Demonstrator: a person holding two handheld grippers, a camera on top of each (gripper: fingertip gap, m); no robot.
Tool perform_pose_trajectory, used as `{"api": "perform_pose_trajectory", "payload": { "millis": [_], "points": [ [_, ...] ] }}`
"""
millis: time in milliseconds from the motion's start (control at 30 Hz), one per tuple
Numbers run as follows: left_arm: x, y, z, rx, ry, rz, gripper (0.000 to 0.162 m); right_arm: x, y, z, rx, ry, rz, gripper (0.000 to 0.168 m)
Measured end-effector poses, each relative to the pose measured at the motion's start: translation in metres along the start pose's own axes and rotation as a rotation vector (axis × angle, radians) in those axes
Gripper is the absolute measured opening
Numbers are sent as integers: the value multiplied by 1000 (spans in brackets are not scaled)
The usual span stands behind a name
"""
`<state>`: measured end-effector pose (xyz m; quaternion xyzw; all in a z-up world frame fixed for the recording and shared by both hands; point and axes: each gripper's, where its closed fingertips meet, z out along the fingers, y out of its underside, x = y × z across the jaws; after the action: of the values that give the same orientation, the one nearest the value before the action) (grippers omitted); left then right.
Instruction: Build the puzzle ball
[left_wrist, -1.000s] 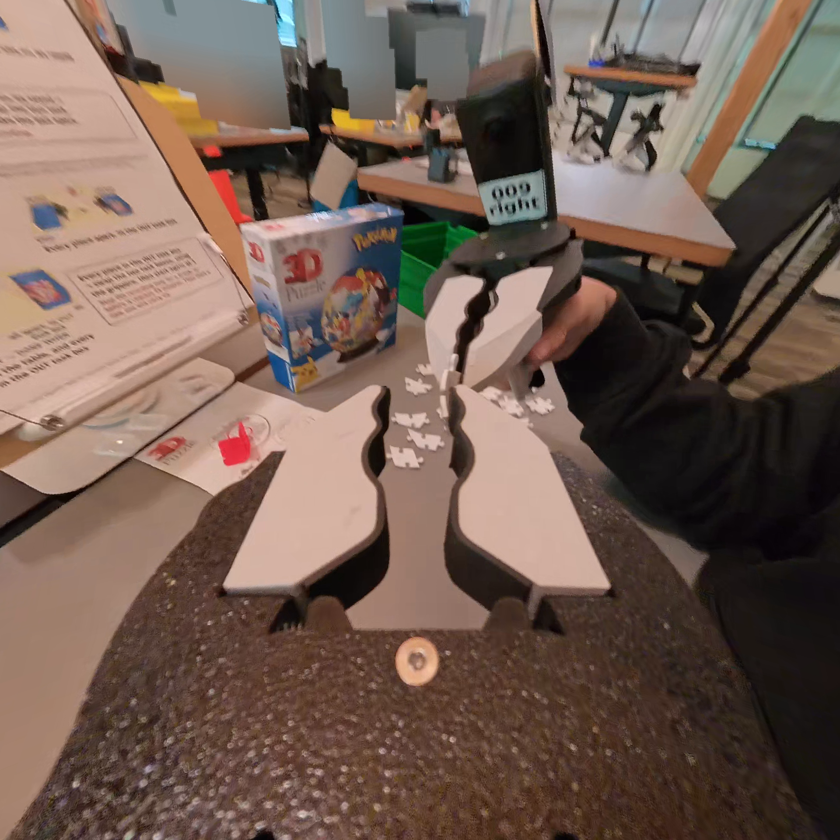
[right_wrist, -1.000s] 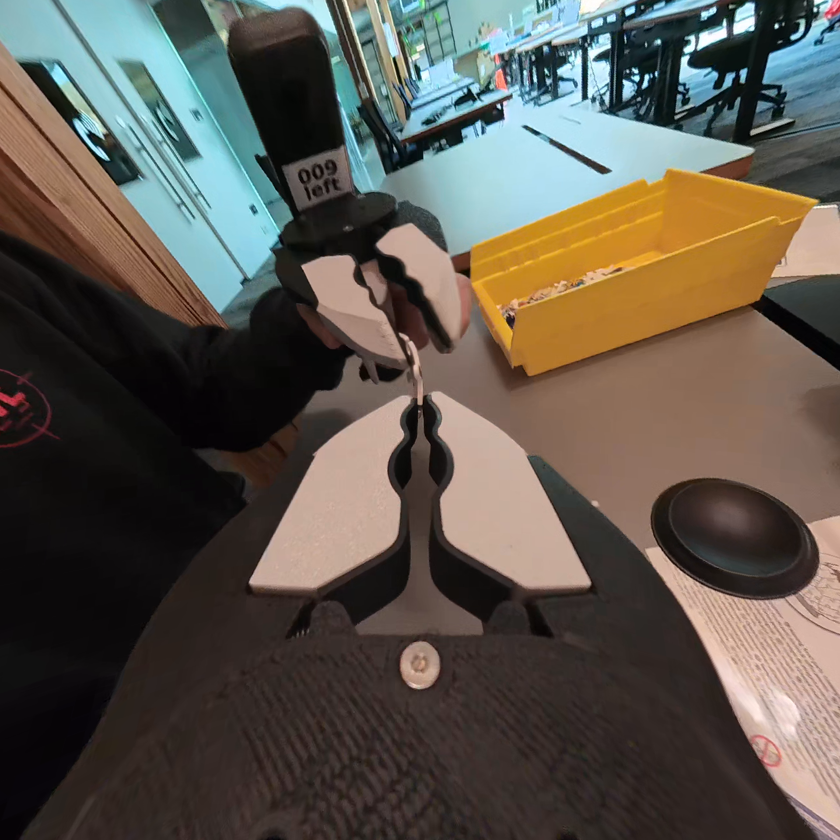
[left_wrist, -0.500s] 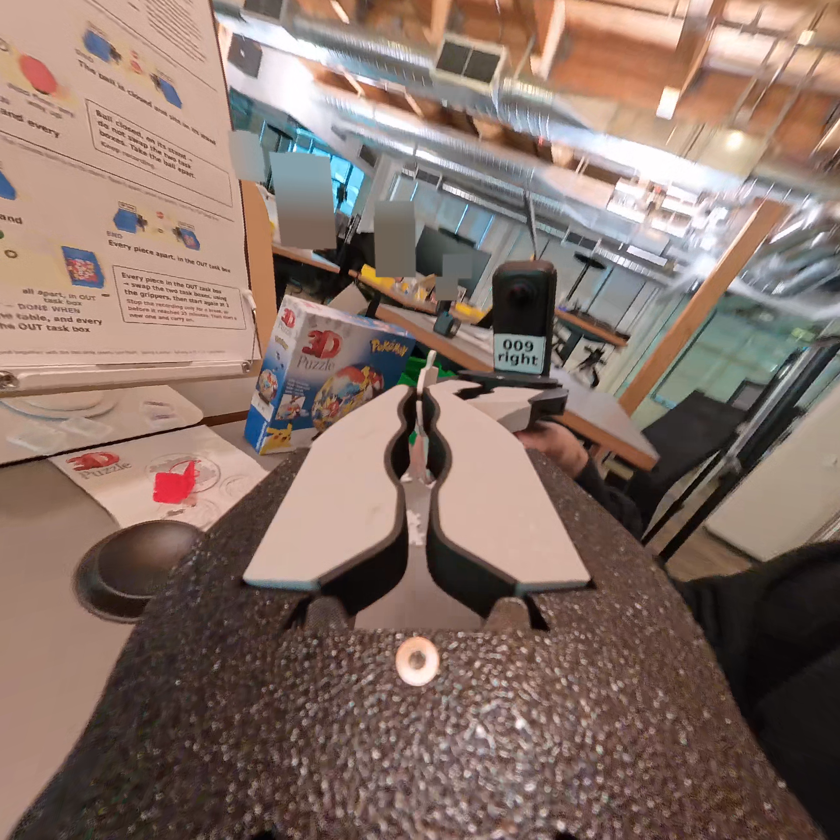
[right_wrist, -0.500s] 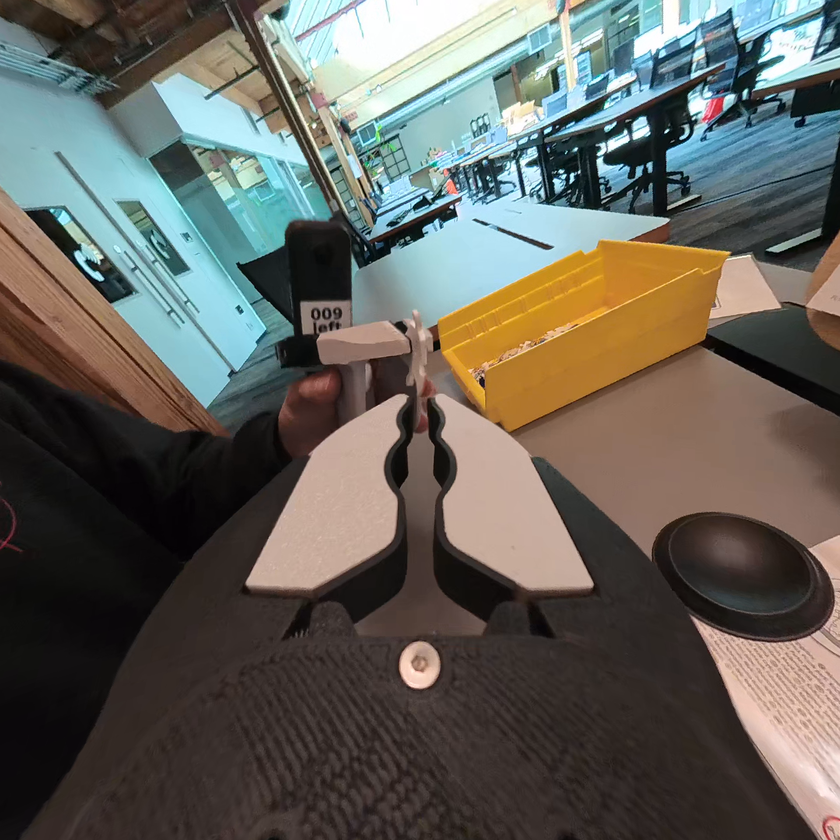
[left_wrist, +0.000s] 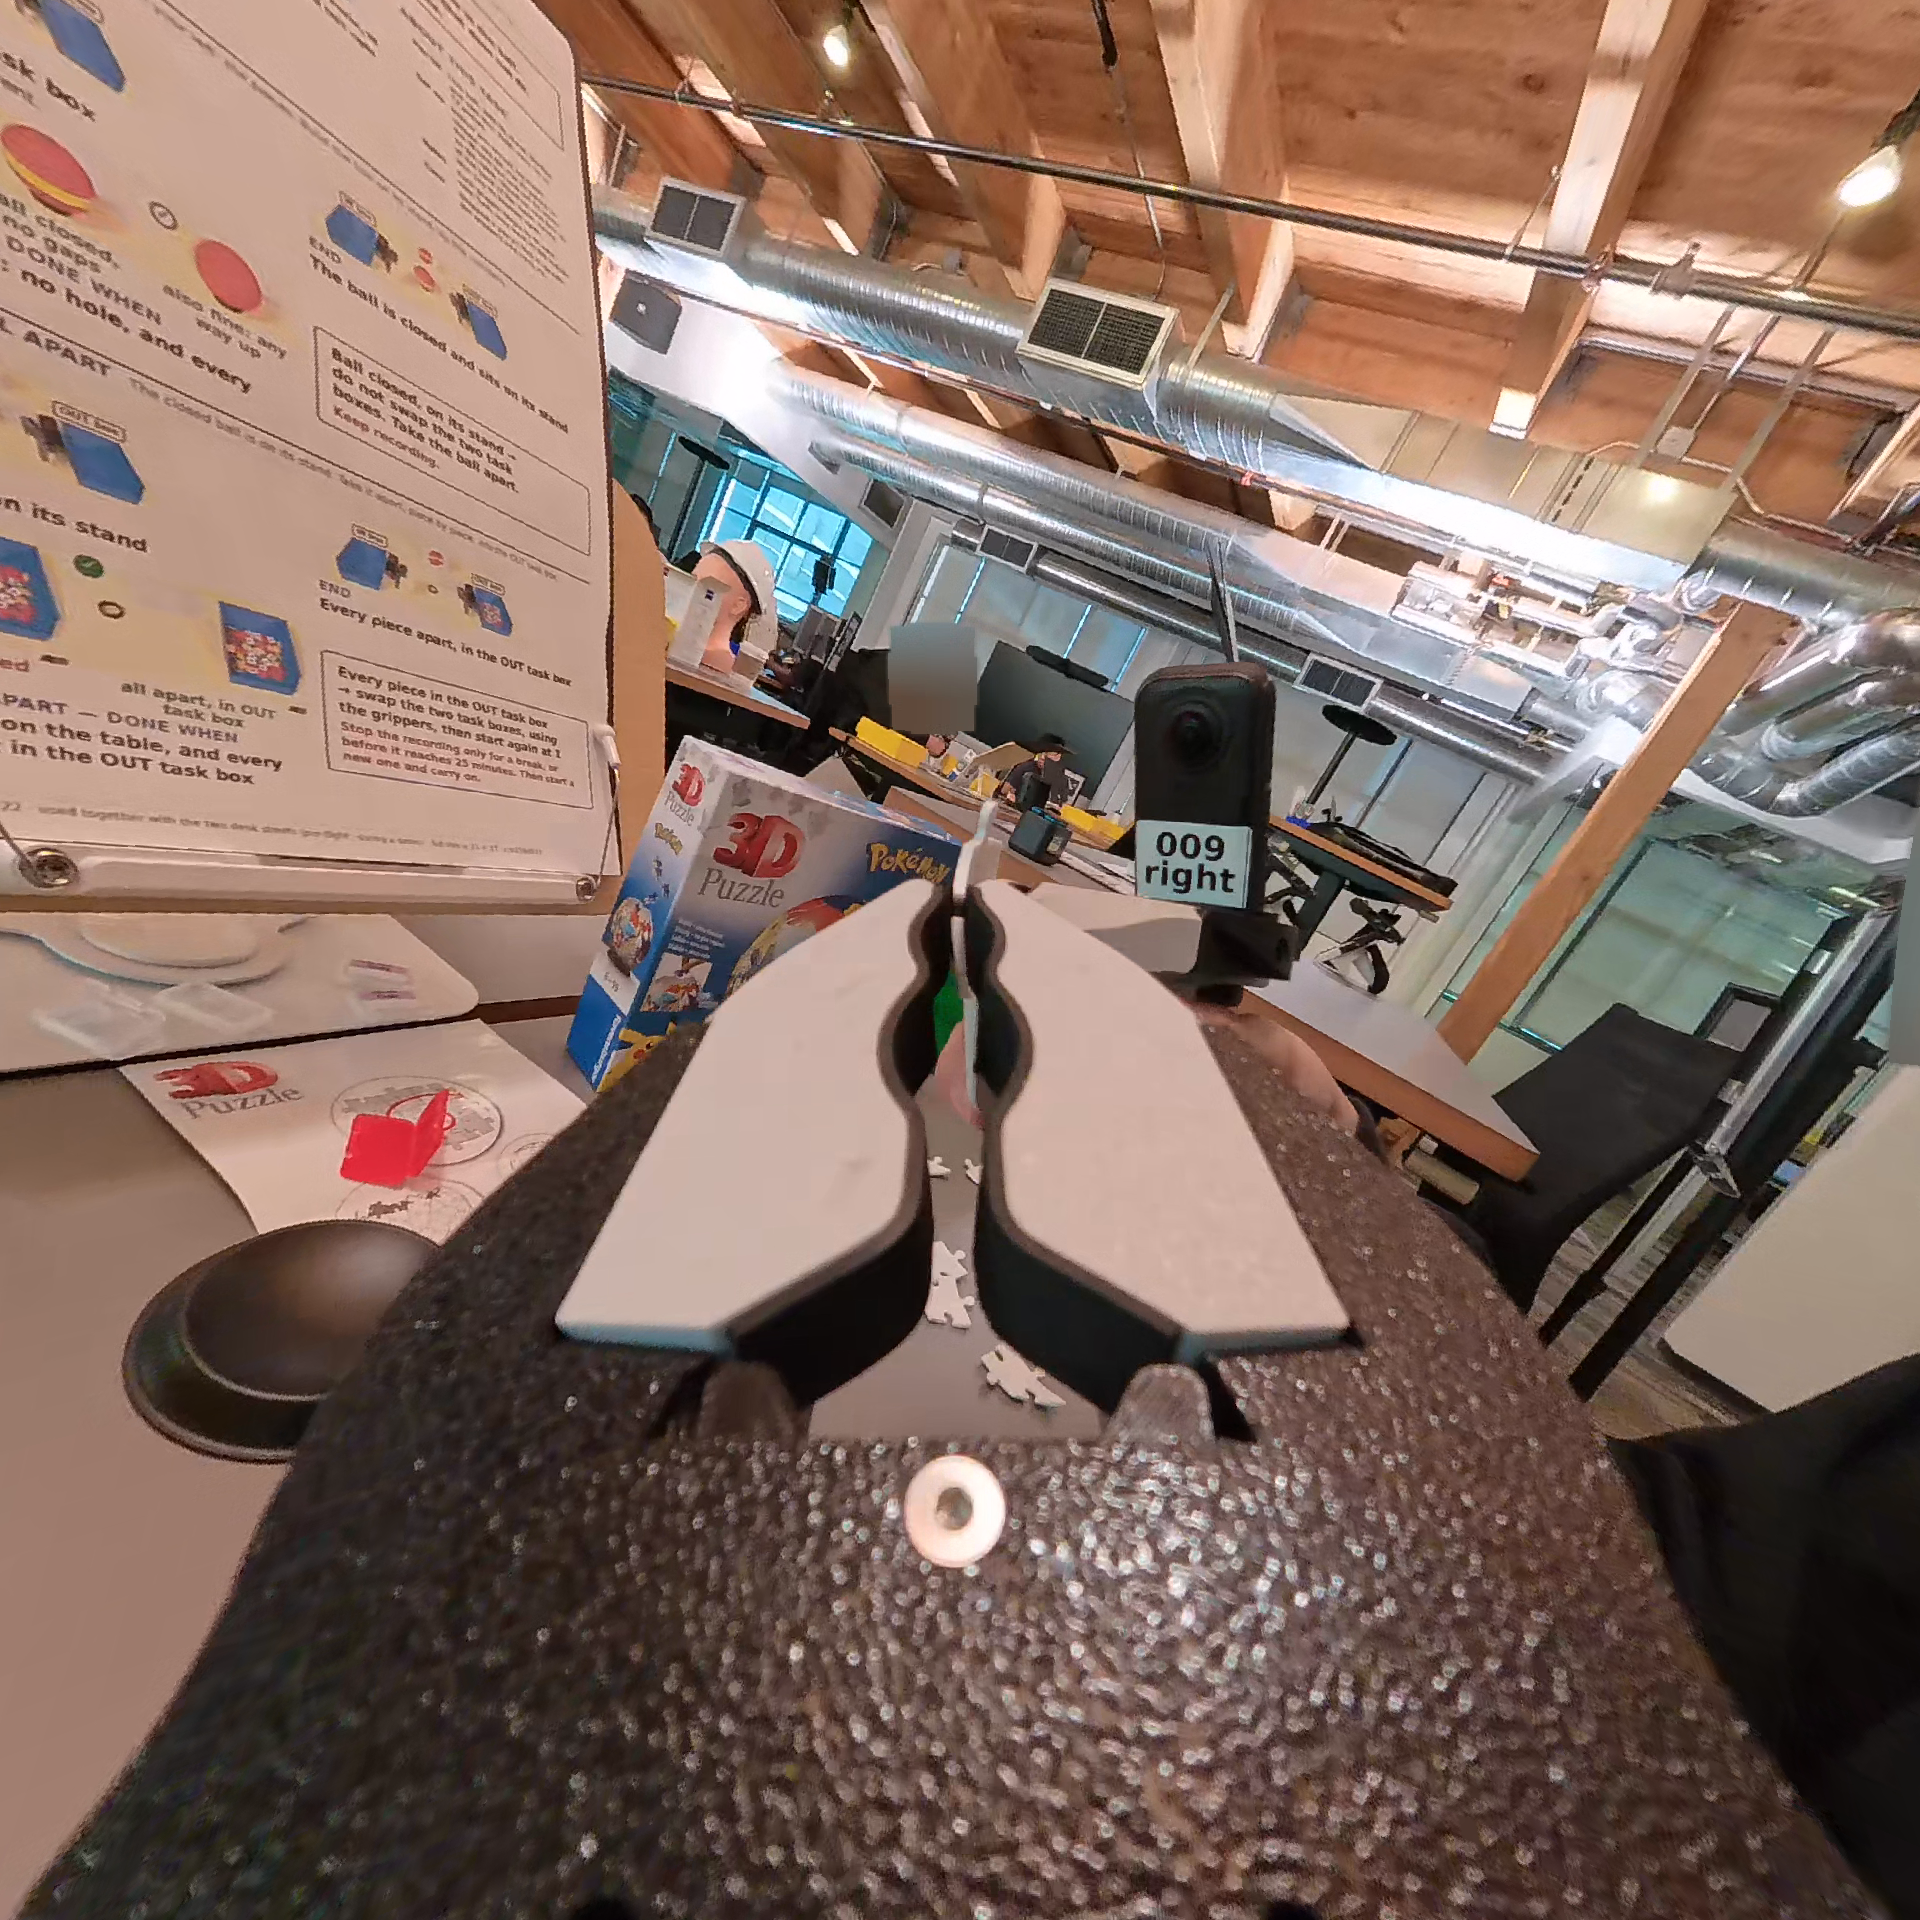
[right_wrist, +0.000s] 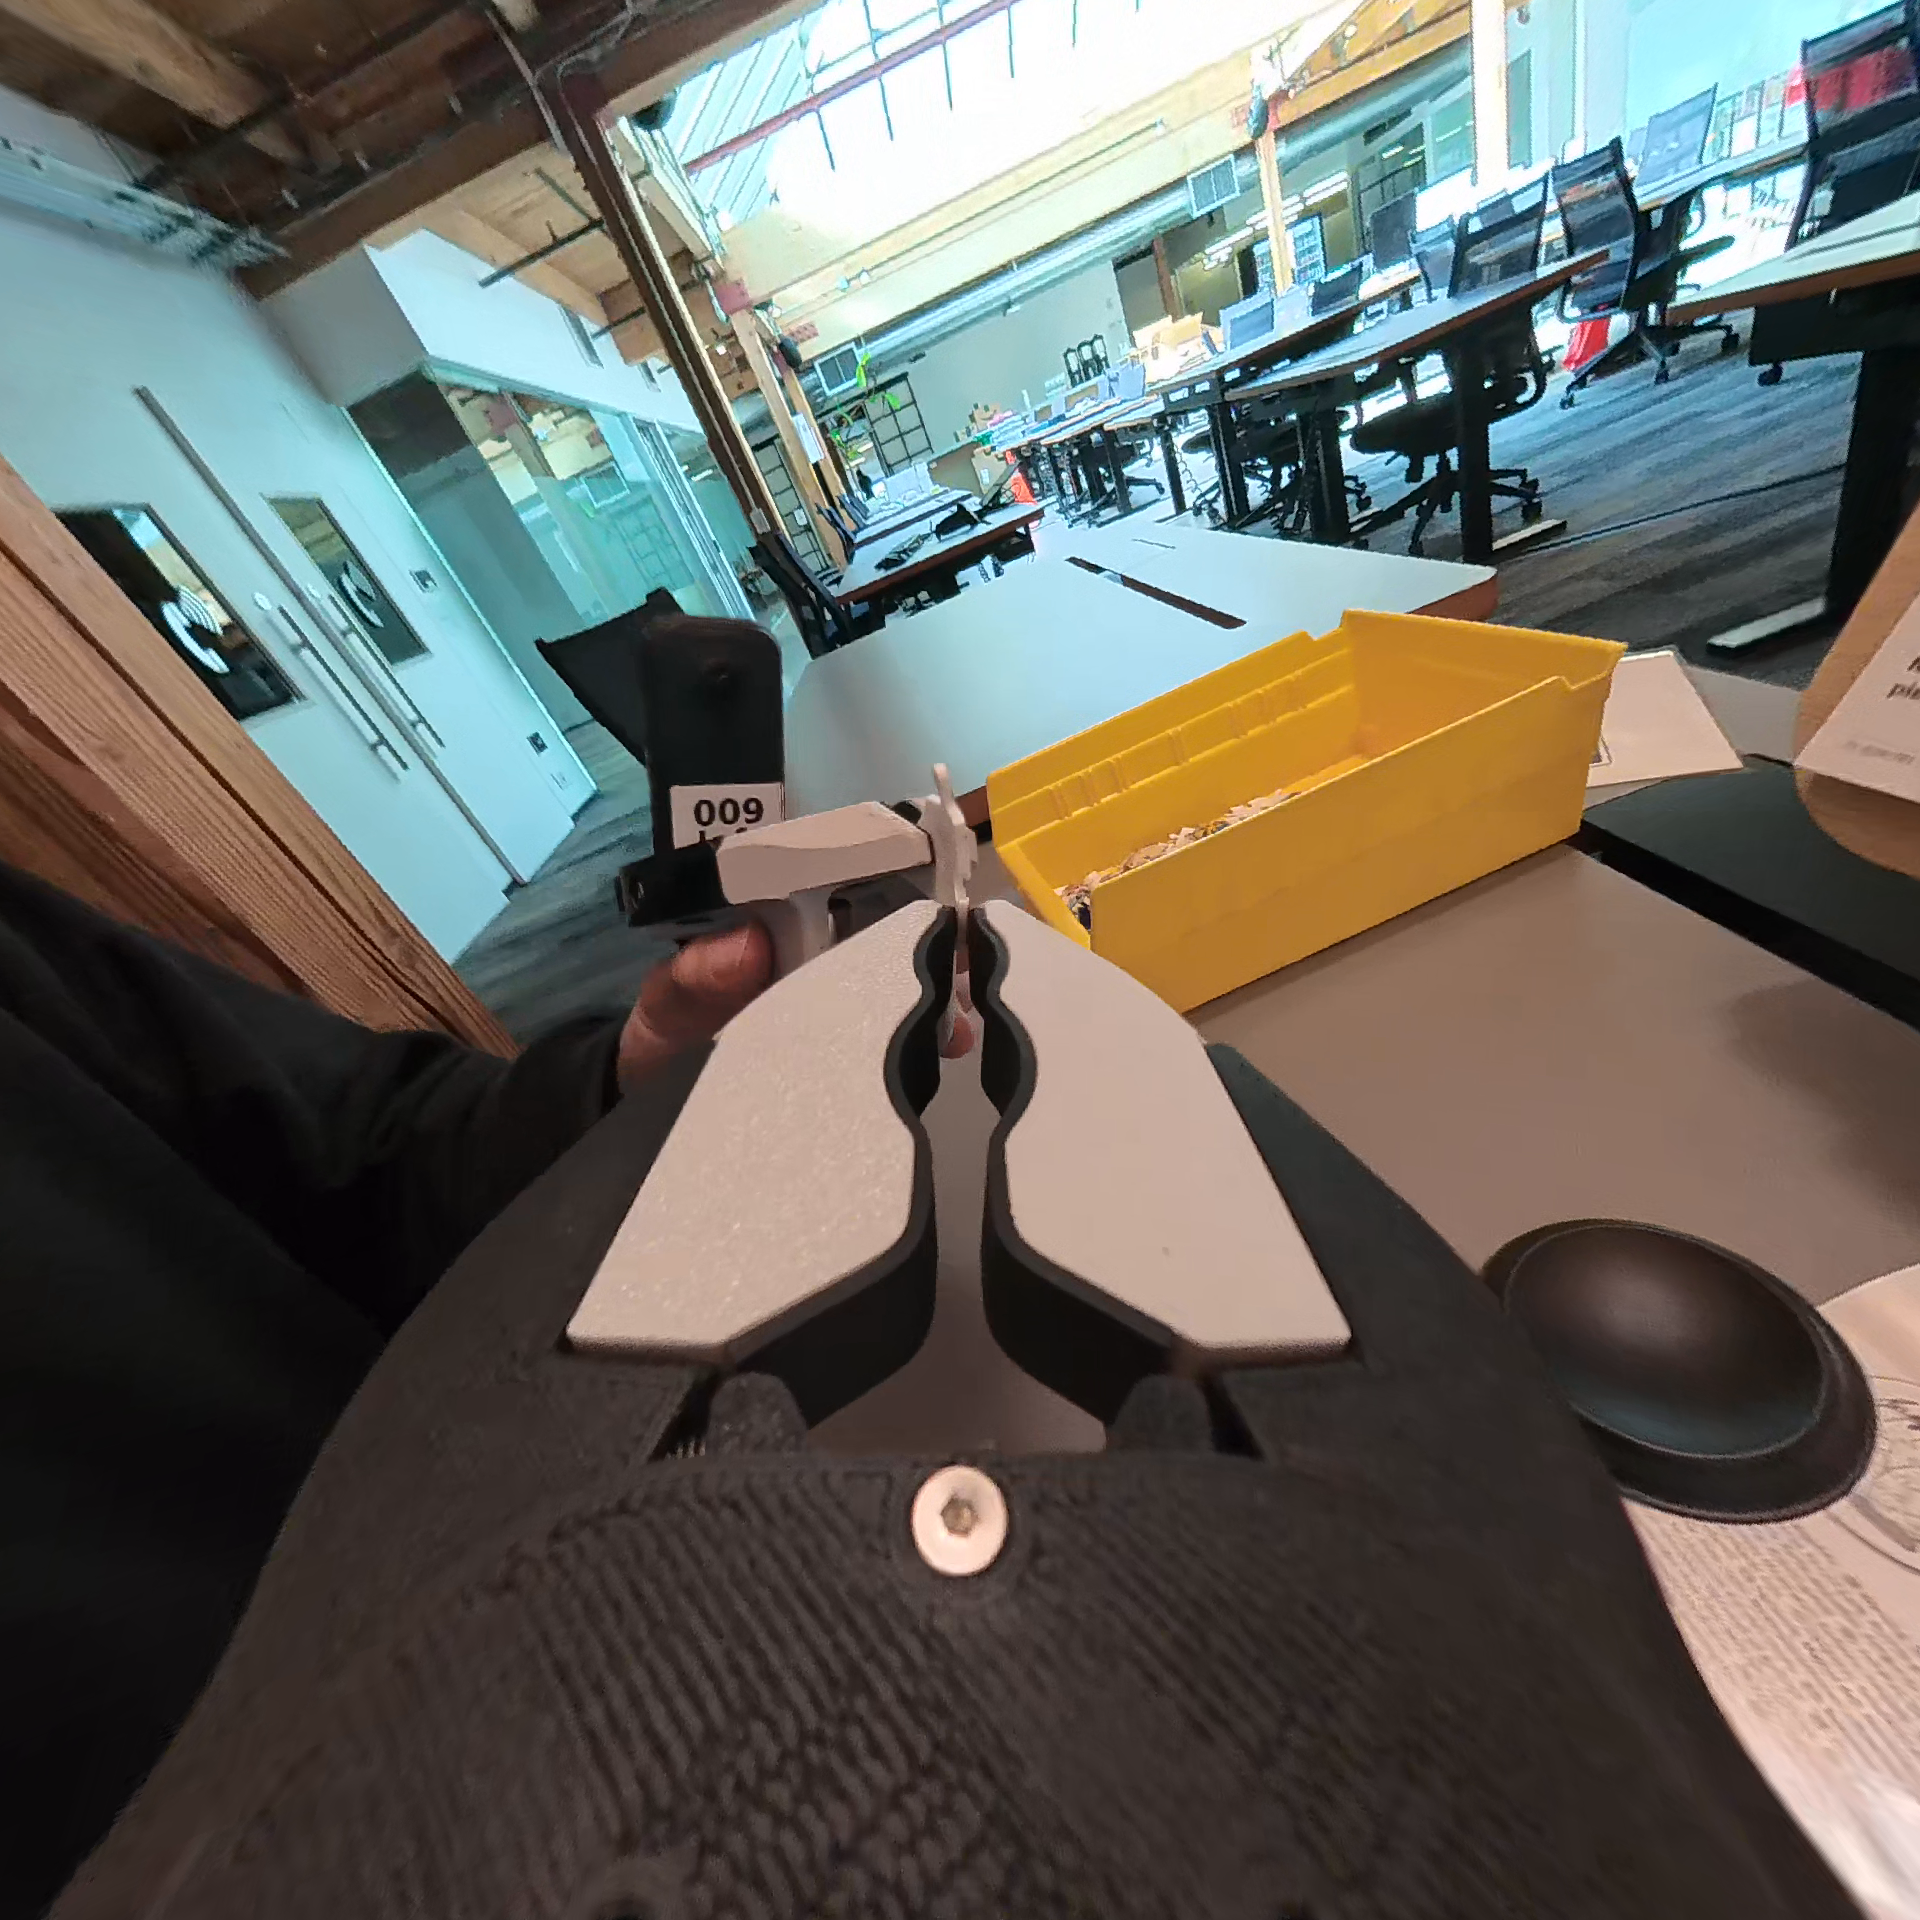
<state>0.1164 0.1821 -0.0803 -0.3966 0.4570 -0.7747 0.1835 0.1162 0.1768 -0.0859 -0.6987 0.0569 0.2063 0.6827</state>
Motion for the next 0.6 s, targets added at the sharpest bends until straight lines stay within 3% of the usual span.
{"api": "perform_pose_trajectory", "payload": {
  "millis": [167, 233, 300, 400, 600],
  "points": [
    [1, 10, -4, -89, 13, 61, 3, -1, 10, -8, -121, 12, -85, 2],
    [1, 18, -6, -157, -14, 145, 17, 3, 22, -26, -249, 44, -144, 2],
    [0, 30, -11, -244, -39, 232, 36, 14, 38, -57, -405, 138, -213, 2],
    [-3, 50, -22, -374, -66, 364, 37, 33, 63, -114, -614, 283, -232, 2],
    [-14, 90, -42, -572, -88, 516, 33, 39, 116, -200, -962, 336, -145, 3]
  ]
}}
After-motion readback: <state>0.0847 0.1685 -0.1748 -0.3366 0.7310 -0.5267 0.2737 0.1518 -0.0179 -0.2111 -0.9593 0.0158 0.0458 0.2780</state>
